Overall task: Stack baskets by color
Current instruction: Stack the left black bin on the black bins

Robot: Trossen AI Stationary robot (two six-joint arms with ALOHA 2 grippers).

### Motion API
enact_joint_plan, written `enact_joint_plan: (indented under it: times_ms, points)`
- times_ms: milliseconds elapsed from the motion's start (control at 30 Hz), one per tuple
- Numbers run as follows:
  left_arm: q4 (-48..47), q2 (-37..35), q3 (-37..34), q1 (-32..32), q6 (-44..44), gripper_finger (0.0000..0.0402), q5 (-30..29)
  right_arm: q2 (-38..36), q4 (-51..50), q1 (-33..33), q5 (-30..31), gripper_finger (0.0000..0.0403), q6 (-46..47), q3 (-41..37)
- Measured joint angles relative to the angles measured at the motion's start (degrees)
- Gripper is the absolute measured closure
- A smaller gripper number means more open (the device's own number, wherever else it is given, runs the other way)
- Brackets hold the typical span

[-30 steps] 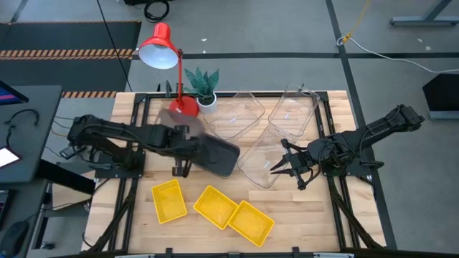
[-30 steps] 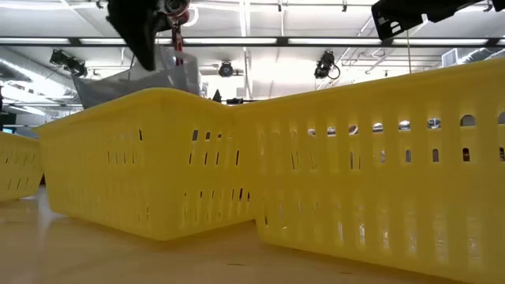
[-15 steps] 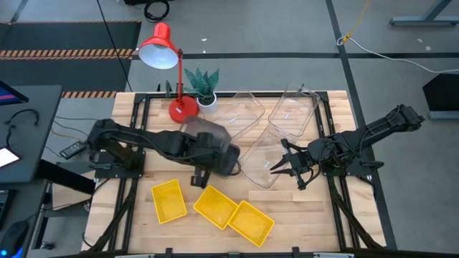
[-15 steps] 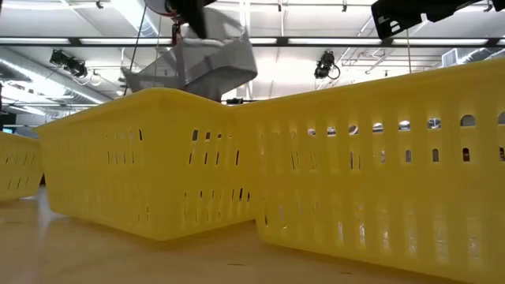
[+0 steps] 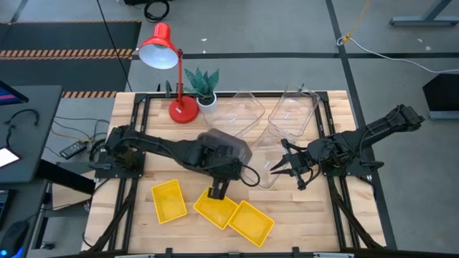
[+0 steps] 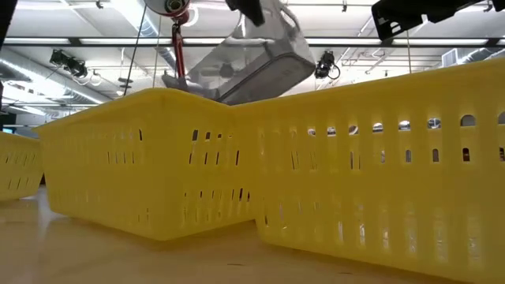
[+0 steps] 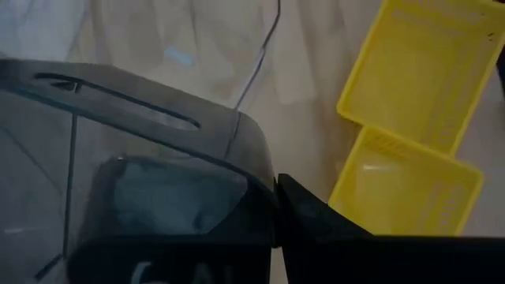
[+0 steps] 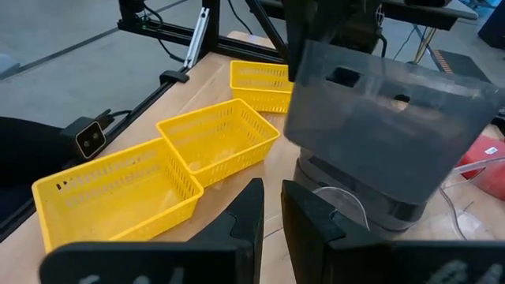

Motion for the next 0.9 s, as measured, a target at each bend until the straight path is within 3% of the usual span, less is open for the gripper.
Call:
enact_joint_plan:
  times_ms: [467,767,900]
  points:
    - [-4.0,0.0,-7.1,1.6,-3.5,0.039,-0.7,0.0,-0.1,2.2,1.4,0.0351,0.9,0.0]
    - [-4.2,0.0,-8.1,2.7,-4.1,0.0388,-0.3,0.0,0.0,2.2,1.6,0.0351,0.9,0.0]
    - [-4.3,0.0,-8.1,2.7,-3.4,0.0362,-0.6,0.0,0.0,2.2,1.6,0.0351,0.9,0.0]
